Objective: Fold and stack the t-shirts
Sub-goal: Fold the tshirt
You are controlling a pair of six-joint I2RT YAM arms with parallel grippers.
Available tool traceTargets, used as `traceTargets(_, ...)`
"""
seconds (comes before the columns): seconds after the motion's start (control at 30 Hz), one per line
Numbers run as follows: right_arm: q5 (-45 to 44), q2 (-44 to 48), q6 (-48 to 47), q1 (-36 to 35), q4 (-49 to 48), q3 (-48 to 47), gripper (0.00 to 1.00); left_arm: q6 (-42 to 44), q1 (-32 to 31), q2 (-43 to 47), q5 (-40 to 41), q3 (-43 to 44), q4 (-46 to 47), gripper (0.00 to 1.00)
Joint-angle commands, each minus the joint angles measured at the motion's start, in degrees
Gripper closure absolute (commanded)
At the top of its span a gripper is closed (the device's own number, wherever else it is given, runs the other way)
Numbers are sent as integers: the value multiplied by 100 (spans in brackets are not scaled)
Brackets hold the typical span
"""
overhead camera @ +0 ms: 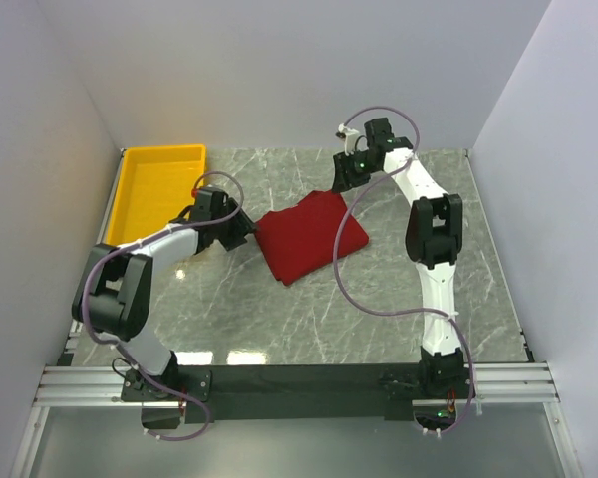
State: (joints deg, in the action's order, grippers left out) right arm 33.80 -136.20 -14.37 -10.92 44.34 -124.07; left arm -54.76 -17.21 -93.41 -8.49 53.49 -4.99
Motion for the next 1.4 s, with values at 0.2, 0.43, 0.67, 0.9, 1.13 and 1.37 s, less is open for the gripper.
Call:
traceTargets(0.2, -111, -328, 760, 20, -30, -416, 46, 238, -45, -564, 76, 680, 192, 46)
traceTargets(0.43, 30, -539, 962, 2, -31, -547, 52, 273, -45, -933, -12, 987, 104, 56)
traceTargets(0.67, 197, -627, 1094, -24, -109, -662, 70, 273, -45, -1180, -196, 1294, 130, 73)
traceTargets(0.9, 416, -671, 1252, -24, -223, -671, 99, 273, -37, -1338, -276, 1479, 78, 89)
traceTargets(1.13, 575, -522, 1639, 142, -680, -548, 100, 212, 42, -1207, -179, 1375, 86, 99)
traceTargets(1.37, 522, -460, 1920, 204, -997, -461, 100, 168, 139, -1075, -91, 1234, 279, 99)
